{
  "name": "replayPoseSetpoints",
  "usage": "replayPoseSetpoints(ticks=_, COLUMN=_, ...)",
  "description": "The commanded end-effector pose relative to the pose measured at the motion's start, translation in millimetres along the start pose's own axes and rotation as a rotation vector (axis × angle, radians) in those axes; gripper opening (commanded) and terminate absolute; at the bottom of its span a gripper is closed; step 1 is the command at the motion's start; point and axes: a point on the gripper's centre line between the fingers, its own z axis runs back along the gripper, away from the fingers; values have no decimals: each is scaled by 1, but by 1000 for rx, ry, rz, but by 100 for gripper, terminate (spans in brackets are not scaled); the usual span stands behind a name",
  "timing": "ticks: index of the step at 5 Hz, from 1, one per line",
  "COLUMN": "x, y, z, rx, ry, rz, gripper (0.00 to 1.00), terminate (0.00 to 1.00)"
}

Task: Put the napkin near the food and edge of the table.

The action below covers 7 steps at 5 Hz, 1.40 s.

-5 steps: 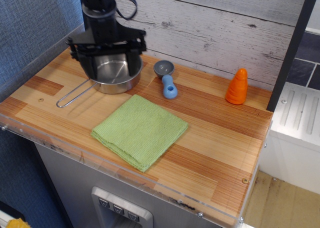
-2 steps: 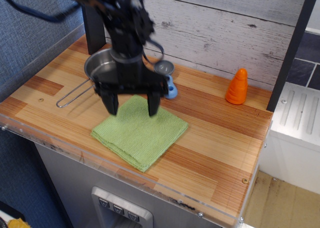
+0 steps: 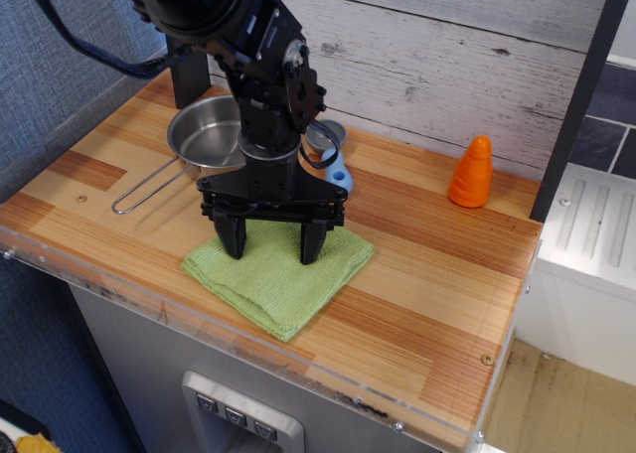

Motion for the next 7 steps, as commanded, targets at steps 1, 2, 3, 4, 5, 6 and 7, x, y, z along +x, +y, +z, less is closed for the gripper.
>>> replayPoseSetpoints(ticks=1, x=-8, y=-4, z=-10, rx=5, ry=24, rz=-19, gripper=100, terminate=0)
replayPoseSetpoints(ticks=2, x=-12, y=-24, z=-6, rx=-24, ry=15, rz=-54, gripper=100, terminate=0)
replayPoseSetpoints(ticks=3, x=-15, y=-55, z=-2, rx=-49, ry=11, rz=-96, gripper=100, terminate=0)
replayPoseSetpoints(ticks=4, x=-16, y=-88, z=0, rx=-61, ry=14, rz=-141, gripper=100, terminate=0)
replayPoseSetpoints(ticks=5, x=-18, y=-113, z=-1, rx=-80, ry=26, rz=-172, gripper=100, terminate=0)
replayPoseSetpoints(ticks=6, x=-26, y=-134, z=-1, rx=-84, ry=35, rz=-227, gripper=100, terminate=0)
replayPoseSetpoints(ticks=7, x=-31, y=-142, z=0, rx=-88, ry=39, rz=-248, gripper=100, terminate=0)
